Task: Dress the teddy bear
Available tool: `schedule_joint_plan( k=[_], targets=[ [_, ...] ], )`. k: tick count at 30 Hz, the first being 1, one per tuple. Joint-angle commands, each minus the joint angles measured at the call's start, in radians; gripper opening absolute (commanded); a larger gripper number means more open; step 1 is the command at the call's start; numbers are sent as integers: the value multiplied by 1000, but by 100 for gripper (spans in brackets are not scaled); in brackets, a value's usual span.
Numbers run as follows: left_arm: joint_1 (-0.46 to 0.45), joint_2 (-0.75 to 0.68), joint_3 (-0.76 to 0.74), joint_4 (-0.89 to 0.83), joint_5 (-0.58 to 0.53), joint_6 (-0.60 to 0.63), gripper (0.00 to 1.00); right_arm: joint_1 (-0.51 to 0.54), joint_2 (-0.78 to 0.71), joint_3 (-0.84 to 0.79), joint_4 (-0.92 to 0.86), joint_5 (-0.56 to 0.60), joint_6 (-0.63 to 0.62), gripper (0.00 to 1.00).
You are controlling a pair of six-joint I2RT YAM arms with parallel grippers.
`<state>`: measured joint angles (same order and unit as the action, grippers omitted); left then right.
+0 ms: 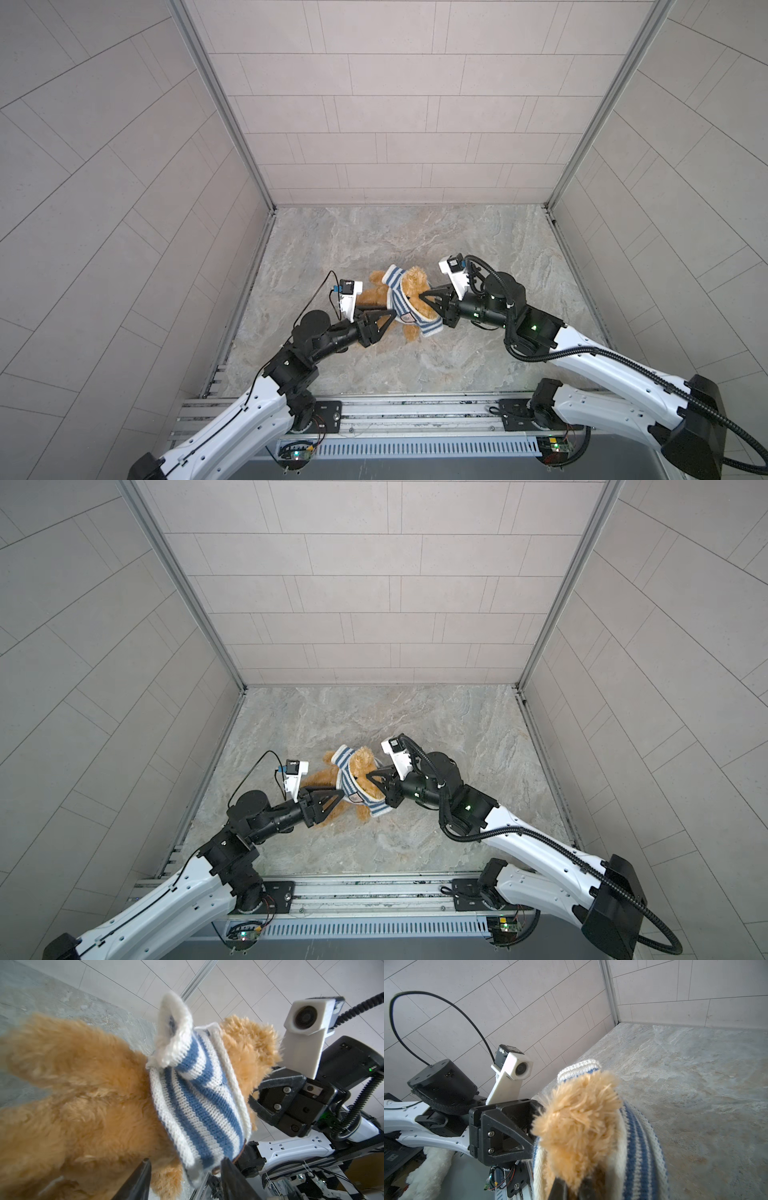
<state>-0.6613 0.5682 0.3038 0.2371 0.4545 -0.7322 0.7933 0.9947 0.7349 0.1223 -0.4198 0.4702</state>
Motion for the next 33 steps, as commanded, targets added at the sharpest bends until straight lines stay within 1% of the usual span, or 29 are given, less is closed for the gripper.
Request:
schedule_joint_plan(
  k=[1, 2, 3, 4, 7, 9, 11, 15, 19, 24, 28, 33],
  targets=[
    [3, 6, -1, 48, 36, -17, 50, 0, -26, -6, 99, -25, -7, 0],
    [3, 10, -5, 59, 35, -24, 46, 0, -31, -8, 102, -24, -6, 0],
    [3, 14, -9, 72, 34, -31, 38, 0, -35, -9, 102, -22, -7, 0],
    [3, 17, -14, 81, 34, -36, 31, 0, -37, -9, 101, -21, -7, 0],
    [3, 22, -26, 81, 14, -51, 19, 0, -48, -12, 91, -10, -6, 0],
    [2, 27, -29, 61, -4, -50, 8, 0, -57, -15, 92, -8, -5, 0],
    [3, 34, -34, 33, -30, -50, 1, 0, -69, -17, 95, -8, -5, 0],
    [5, 53, -25, -77, -111, -33, 0, -1, -93, -22, 122, -15, 4, 0],
    [9, 87, -33, -88, -148, -41, 0, 0, -106, -19, 155, -49, 25, 0],
    [38, 117, -36, -124, -190, -43, 0, 0, -130, -26, 205, -92, 50, 0],
    [41, 112, -28, -167, -246, -34, 0, 0, -170, -48, 232, -92, 46, 0],
    [42, 91, -32, -190, -286, -22, 0, 0, -181, -50, 259, -115, 59, 0]
  ],
)
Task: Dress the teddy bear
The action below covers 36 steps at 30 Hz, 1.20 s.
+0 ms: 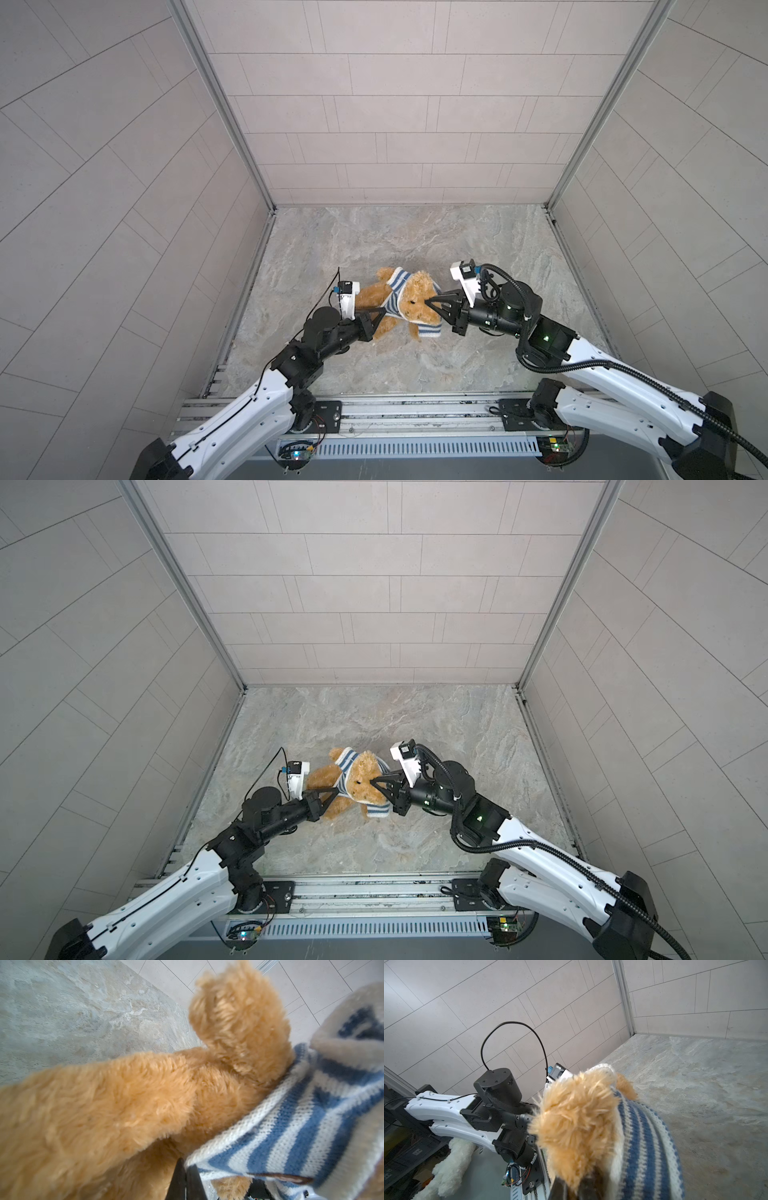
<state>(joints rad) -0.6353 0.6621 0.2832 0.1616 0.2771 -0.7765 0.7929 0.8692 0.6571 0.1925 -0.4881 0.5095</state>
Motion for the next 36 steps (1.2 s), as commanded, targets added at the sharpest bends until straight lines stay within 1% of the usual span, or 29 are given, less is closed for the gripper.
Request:
schedule_joint_plan(
  k=[1, 3, 5, 9, 11, 14, 15, 17, 19, 21, 22, 25, 27, 30, 33, 36],
  targets=[
    [15, -6, -12, -125, -122, 34, 0, 0, -56, 23, 208, -47, 31, 0],
    [16, -14, -13, -152, -161, 69, 0, 0, -64, 7, 246, -23, 56, 0],
    [15, -17, -15, -161, -172, 98, 0, 3, -71, -2, 258, 13, 68, 0],
    [14, -7, -6, -132, -148, 119, 0, 22, -63, -26, 288, 83, 86, 0],
    [8, -1, -11, -93, -115, 116, 0, 44, -48, -28, 296, 102, 68, 0],
    [-8, 23, -12, -3, -15, 106, 10, 73, -22, 7, 184, 130, -22, 0],
    [-20, 27, -6, 4, -3, 106, 15, 76, -18, 15, 137, 158, -51, 0],
    [-40, 26, 12, -24, -2, 121, 27, 75, -17, 37, 8, 263, -105, 0],
    [-43, 20, 29, -92, -29, 131, 37, 75, -12, 58, -78, 297, -228, 0],
    [-39, 14, 42, -159, -68, 144, 44, 74, 0, 75, -147, 331, -335, 0],
    [-35, 15, 48, -190, -74, 153, 45, 74, 9, 84, -168, 320, -410, 0],
    [-23, -6, 67, -247, -70, 161, 48, 74, 51, 115, -215, 340, -580, 0],
    [-10, -29, 99, -289, -61, 170, 49, 74, 88, 120, -216, 342, -693, 0],
    [16, -52, 198, -415, -58, 207, 51, 90, 139, 132, -232, 295, -863, 0],
    [28, -24, 352, -632, -112, 282, 52, 164, 155, 123, -244, 314, -1017, 0],
    [38, -29, 440, -727, -116, 319, 54, 209, 170, 96, -239, 330, -1094, 0]
  ],
)
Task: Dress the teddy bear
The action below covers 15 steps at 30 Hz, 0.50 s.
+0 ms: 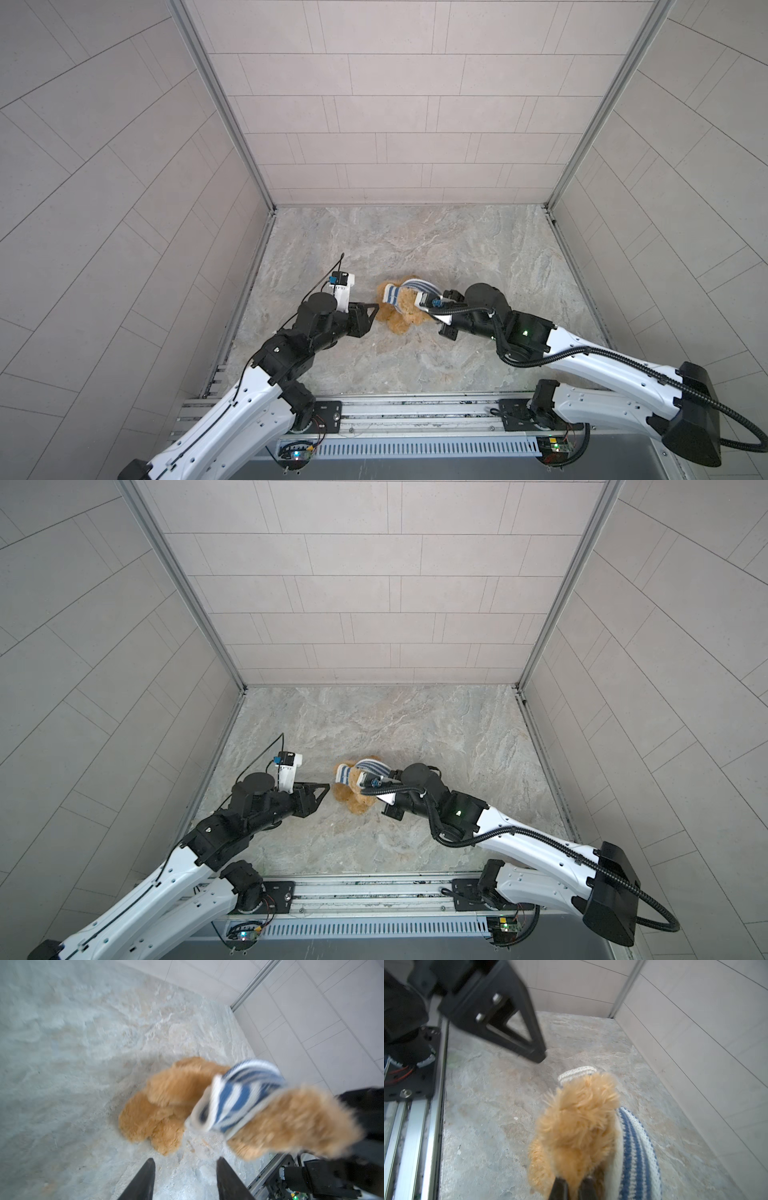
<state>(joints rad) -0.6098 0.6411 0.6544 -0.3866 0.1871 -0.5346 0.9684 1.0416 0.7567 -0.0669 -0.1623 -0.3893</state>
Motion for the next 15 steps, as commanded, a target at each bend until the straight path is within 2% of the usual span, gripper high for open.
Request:
schedule_joint_plan(
  k=[1, 7, 11, 15],
  targets=[
    [16, -7, 92, -197, -13, 86, 55, 52, 6, -15, 16, 19, -214, 0],
    [18, 59, 139, -220, 181, 128, 63, 167, 22, -108, 4, 43, -289, 0],
    [19, 92, 151, -234, 246, 171, 66, 204, 10, -164, -23, 47, -292, 0],
    [17, 156, 166, -196, 367, 201, 67, 241, -3, -202, -27, 75, -309, 0]
  ],
)
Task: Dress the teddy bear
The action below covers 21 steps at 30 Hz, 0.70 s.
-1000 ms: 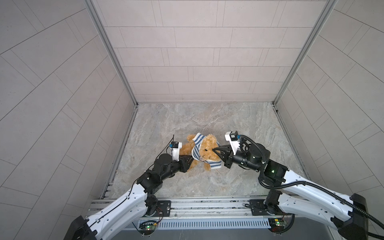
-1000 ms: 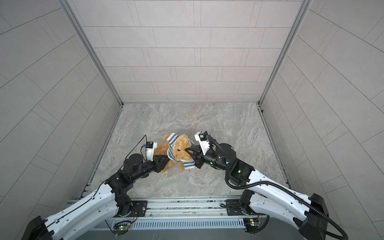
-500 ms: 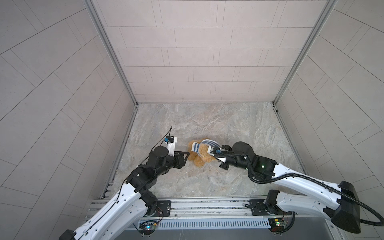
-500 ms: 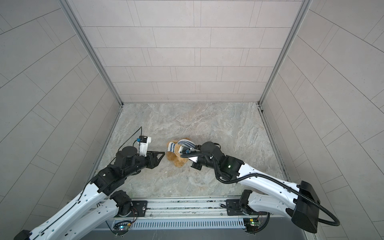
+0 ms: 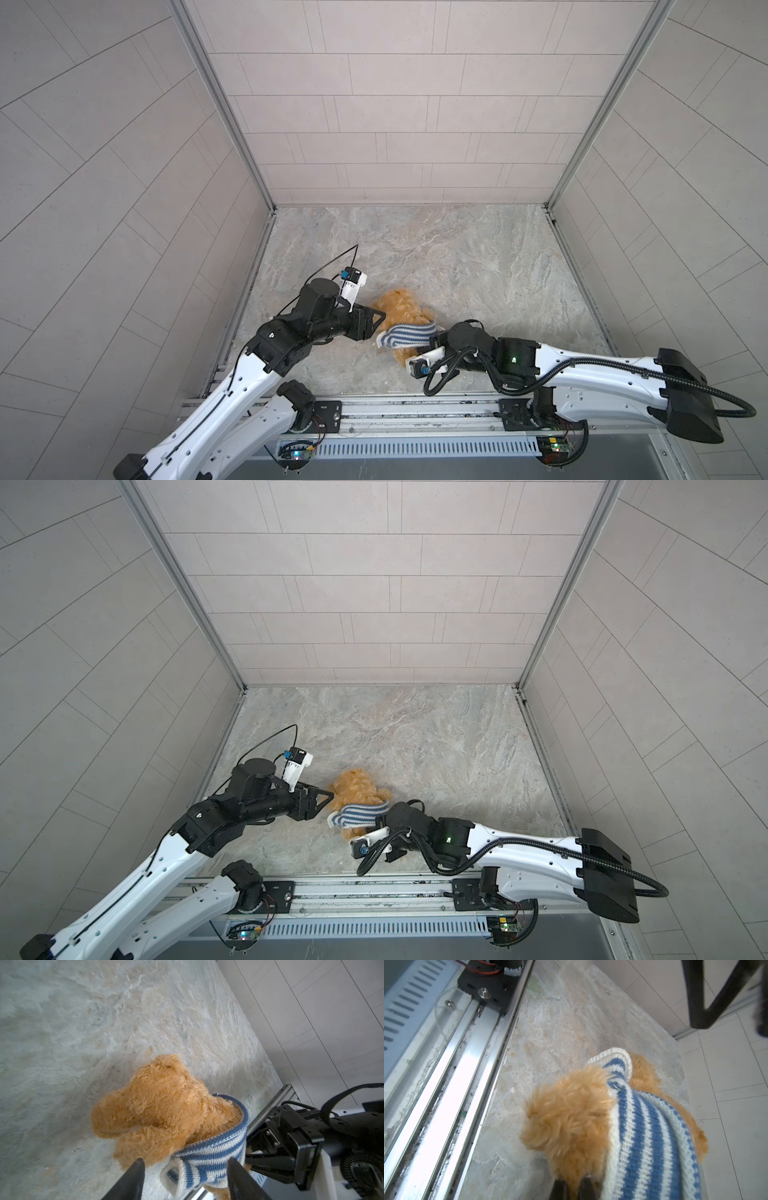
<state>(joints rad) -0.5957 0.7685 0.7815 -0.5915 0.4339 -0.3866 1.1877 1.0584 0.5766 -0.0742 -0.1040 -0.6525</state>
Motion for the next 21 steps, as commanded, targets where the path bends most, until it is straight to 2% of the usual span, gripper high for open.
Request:
schedule_joint_plan(
  k=[1, 4, 9, 13, 18, 21],
  targets=[
    [0, 44, 42, 26, 144, 55, 67, 25, -20, -26, -20, 23, -51, 0],
    [-40, 94, 54, 66, 187, 72, 63, 25, -29, -39, -6, 33, -68, 0],
    [-176, 192, 109, 50, 123, 127, 58, 27, -109, -72, 24, 40, -82, 0],
    [-196, 256, 144, 52, 102, 153, 54, 27, -153, -95, 31, 32, -100, 0],
    [-207, 362, 247, -19, 44, 233, 55, 26, -169, -94, 4, 25, -110, 0],
    [-228, 414, 277, -20, 60, 248, 51, 27, -170, -100, 14, 48, -115, 0]
  ],
)
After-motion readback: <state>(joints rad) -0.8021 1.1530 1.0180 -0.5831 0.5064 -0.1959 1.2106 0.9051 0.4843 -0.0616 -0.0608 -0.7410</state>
